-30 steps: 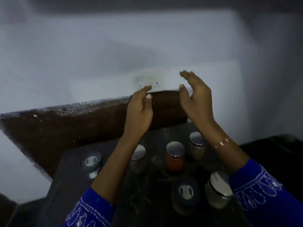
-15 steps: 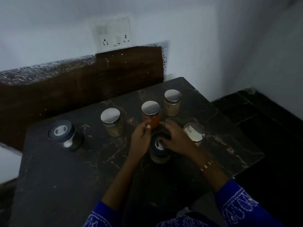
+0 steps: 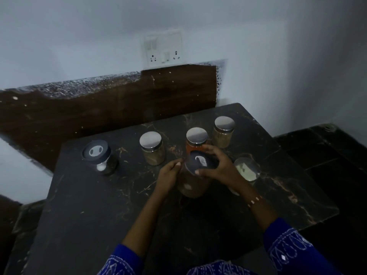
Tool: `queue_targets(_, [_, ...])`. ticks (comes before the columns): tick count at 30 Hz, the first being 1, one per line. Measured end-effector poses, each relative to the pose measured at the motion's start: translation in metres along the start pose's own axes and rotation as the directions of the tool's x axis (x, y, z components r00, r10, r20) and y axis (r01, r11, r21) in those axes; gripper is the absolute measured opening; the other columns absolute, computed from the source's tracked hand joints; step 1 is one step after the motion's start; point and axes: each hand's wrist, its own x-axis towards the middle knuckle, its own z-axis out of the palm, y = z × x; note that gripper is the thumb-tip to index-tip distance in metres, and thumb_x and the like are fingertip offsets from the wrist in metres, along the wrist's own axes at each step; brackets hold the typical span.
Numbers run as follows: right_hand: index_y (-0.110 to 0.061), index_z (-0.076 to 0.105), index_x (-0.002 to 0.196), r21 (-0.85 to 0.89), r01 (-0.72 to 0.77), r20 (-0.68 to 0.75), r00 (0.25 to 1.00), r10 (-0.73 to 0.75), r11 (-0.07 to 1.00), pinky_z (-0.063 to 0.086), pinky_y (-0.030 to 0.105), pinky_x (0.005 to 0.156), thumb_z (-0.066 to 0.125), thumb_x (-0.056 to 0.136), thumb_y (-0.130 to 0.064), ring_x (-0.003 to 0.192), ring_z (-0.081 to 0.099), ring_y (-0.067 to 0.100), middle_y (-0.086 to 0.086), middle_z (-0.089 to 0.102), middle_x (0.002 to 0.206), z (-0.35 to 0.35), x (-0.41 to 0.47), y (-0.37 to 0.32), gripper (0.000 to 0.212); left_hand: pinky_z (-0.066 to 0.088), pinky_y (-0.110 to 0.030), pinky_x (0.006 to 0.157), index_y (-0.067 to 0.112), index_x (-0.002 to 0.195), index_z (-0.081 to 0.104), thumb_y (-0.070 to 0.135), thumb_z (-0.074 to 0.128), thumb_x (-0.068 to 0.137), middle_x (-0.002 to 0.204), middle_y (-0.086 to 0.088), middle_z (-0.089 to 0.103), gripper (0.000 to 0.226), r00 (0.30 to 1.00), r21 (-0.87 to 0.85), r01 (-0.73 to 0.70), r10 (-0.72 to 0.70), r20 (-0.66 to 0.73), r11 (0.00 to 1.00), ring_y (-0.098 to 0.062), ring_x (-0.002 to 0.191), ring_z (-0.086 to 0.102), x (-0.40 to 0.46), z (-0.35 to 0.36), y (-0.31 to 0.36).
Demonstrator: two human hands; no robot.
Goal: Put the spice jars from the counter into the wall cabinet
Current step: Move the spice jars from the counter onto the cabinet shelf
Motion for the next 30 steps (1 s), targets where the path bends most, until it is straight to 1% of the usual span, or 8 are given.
queue_targets(2, [-0.025, 0.042, 0.132, 0.182, 0.034, 0.030, 0.999, -0.040, 0.983, 0.052, 0.027, 0.088, 0.076, 0.073, -0.013, 0.114, 0.055, 0.016, -0.006, 0.054, 0.121, -0.007, 0.005, -0.018, 0.070, 0.051, -0.023, 0.078, 0.005, 0.116, 0.061, 0.021, 0.043, 0.096, 0.113, -0.015, 0.065, 0.031, 0.998, -0.167, 0.063, -0.065, -0.006, 0.984, -0.026, 0.103, 0.061, 0.000, -0.012, 0.007])
queue_targets(7, [-0.031, 0.049, 0.122, 0.462, 0.106, 0.065, 0.986, -0.153, 0.881, 0.048, 0.045, 0.095, 0.070, 0.059, -0.028, 0.112, 0.058, 0.026, 0.005, 0.057, 0.122, -0.005, 0.020, -0.053, 0.066, 0.049, -0.044, 0.087, 0.013, 0.119, 0.060, 0.043, 0.038, 0.092, 0.115, -0.017, 0.066, 0.046, 0.960, -0.529, 0.248, -0.133, 0.246, 0.812, -0.031, 0.105, 0.062, -0.005, -0.027, 0.025])
queue_targets(12, [-0.026, 0.049, 0.117, 0.565, 0.130, -0.056, 0.991, -0.120, 0.815, 0.053, 0.036, 0.084, 0.052, 0.092, -0.017, 0.100, 0.062, 0.018, 0.001, 0.057, 0.115, 0.005, 0.036, -0.077, 0.027, 0.047, -0.045, 0.094, 0.011, 0.122, 0.052, 0.038, 0.034, 0.096, 0.120, -0.019, 0.061, 0.042, 0.992, -0.652, 0.054, 0.031, 0.119, 0.756, -0.031, 0.108, 0.060, -0.010, -0.027, 0.050])
queue_targets(16, [-0.018, 0.046, 0.123, 0.474, 0.107, -0.037, 0.994, -0.101, 0.874, 0.056, 0.017, 0.063, 0.048, 0.095, -0.021, 0.085, 0.063, 0.008, -0.005, 0.062, 0.097, 0.018, 0.039, -0.086, 0.028, 0.048, -0.043, 0.094, 0.005, 0.124, 0.053, 0.037, 0.055, 0.083, 0.123, -0.021, 0.061, 0.052, 0.988, -0.574, -0.150, 0.109, -0.106, 0.805, -0.034, 0.114, 0.059, -0.011, -0.031, 0.064])
queue_targets(21, [-0.016, 0.042, 0.133, 0.445, 0.126, 0.031, 0.987, -0.156, 0.886, 0.056, 0.021, 0.073, 0.053, 0.091, -0.017, 0.099, 0.063, 0.013, -0.001, 0.063, 0.110, 0.024, 0.042, -0.101, 0.043, 0.057, -0.023, 0.064, 0.001, 0.119, 0.055, 0.021, 0.051, 0.091, 0.105, -0.013, 0.065, 0.035, 0.947, -0.517, -0.302, 0.190, -0.259, 0.801, -0.020, 0.090, 0.064, -0.013, -0.031, 0.076])
queue_targets(23, [-0.017, 0.042, 0.133, 0.426, 0.175, 0.026, 0.978, -0.205, 0.888, 0.055, 0.029, 0.082, 0.055, 0.090, -0.016, 0.107, 0.062, 0.021, 0.003, 0.062, 0.115, 0.019, 0.049, -0.114, 0.045, 0.055, -0.018, 0.060, 0.005, 0.119, 0.055, 0.020, 0.051, 0.091, 0.102, -0.007, 0.065, 0.032, 0.926, -0.453, -0.360, 0.253, -0.281, 0.816, -0.014, 0.087, 0.064, -0.011, -0.033, 0.087])
queue_targets(26, [-0.019, 0.042, 0.133, 0.408, 0.289, 0.010, 0.947, -0.321, 0.866, 0.054, 0.031, 0.086, 0.055, 0.089, -0.011, 0.106, 0.062, 0.019, 0.000, 0.063, 0.111, 0.007, 0.059, -0.149, 0.046, 0.056, -0.018, 0.067, 0.004, 0.125, 0.052, 0.016, 0.051, 0.091, 0.113, -0.013, 0.063, 0.036, 0.873, -0.361, -0.475, 0.379, -0.308, 0.802, -0.016, 0.093, 0.063, -0.009, -0.042, 0.125])
queue_targets(30, [-0.019, 0.041, 0.134, 0.374, 0.483, -0.048, 0.863, -0.503, 0.792, 0.053, 0.034, 0.090, 0.057, 0.089, -0.012, 0.111, 0.060, 0.021, 0.009, 0.058, 0.126, -0.017, 0.075, -0.217, 0.048, 0.054, -0.032, 0.086, 0.005, 0.129, 0.048, 0.022, 0.054, 0.086, 0.124, -0.015, 0.060, 0.047, 0.744, -0.221, -0.659, 0.582, -0.328, 0.719, -0.025, 0.108, 0.061, -0.007, -0.058, 0.200])
